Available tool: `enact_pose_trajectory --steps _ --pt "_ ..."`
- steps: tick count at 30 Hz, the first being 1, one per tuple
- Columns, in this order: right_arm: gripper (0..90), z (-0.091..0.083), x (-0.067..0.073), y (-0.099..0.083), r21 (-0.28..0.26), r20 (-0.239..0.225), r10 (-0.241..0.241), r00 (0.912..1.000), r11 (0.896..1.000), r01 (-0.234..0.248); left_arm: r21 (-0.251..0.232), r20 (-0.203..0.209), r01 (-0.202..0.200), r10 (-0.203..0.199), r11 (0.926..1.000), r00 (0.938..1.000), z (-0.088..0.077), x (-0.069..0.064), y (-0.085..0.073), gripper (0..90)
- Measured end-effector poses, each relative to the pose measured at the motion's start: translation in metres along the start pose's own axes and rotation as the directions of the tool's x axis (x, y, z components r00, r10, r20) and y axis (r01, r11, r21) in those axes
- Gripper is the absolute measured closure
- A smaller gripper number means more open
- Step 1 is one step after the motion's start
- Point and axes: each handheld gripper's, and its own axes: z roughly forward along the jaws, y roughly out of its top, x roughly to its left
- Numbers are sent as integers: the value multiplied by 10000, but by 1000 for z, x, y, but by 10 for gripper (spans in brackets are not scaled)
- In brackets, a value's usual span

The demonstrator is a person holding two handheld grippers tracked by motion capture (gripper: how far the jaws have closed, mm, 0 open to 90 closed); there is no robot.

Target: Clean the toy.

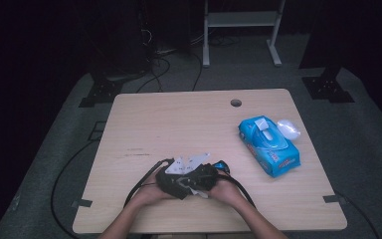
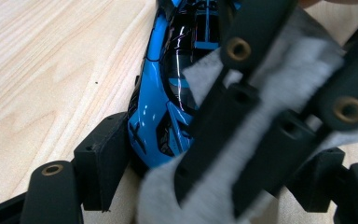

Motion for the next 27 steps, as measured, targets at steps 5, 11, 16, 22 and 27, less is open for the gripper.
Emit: enact_pose_trajectory --steps 5,11,16,22,27 --pt "837 -5 -10 -4 -51 495 257 9984 9997 -255 -78 4 67 -67 9999 10000 1 0 0 241" --pt "838 -23 -23 -15 -130 1038 605 9928 9981 -594 -25 -16 -1 1 10000 10000 0 0 0 241" --pt "838 -28 -35 -21 -215 1231 1102 9863 9939 -1084 -13 -42 -13 13 10000 10000 0 0 0 241" --pt "839 -37 -46 -30 -135 1653 1408 9761 9900 -1405 -70 -25 -26 26 10000 10000 0 0 0 241" --pt "838 -52 -55 -47 -318 1785 1852 9664 9827 -1825 -42 -20 -42 42 10000 10000 0 0 0 241"
